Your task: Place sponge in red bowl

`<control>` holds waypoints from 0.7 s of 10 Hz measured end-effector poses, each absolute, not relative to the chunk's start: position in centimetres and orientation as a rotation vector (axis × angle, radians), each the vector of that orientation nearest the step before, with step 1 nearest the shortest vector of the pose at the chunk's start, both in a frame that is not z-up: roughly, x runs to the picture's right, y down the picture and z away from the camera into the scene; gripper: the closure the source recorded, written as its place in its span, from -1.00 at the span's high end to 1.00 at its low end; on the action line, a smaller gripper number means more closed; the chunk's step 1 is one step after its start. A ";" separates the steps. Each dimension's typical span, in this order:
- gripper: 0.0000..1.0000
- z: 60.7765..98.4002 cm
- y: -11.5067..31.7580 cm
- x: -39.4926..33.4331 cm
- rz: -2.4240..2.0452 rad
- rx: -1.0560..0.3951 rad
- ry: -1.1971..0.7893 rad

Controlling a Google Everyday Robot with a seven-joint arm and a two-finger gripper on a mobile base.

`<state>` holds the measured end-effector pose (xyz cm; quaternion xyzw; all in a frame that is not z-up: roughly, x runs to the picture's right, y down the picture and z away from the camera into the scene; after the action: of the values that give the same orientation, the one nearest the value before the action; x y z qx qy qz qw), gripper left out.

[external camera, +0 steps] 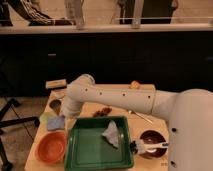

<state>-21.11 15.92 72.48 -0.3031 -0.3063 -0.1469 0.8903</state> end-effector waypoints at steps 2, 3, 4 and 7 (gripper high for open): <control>-1.00 72.7 16.8 -22.2 -0.314 -0.631 -0.636; -1.00 72.8 17.2 -22.5 -0.319 -0.634 -0.637; -1.00 72.7 17.6 -22.6 -0.324 -0.638 -0.639; -1.00 72.5 18.8 -23.0 -0.364 -0.665 -0.670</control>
<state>-22.96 18.83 72.55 -0.3186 -0.3211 -0.1742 0.8747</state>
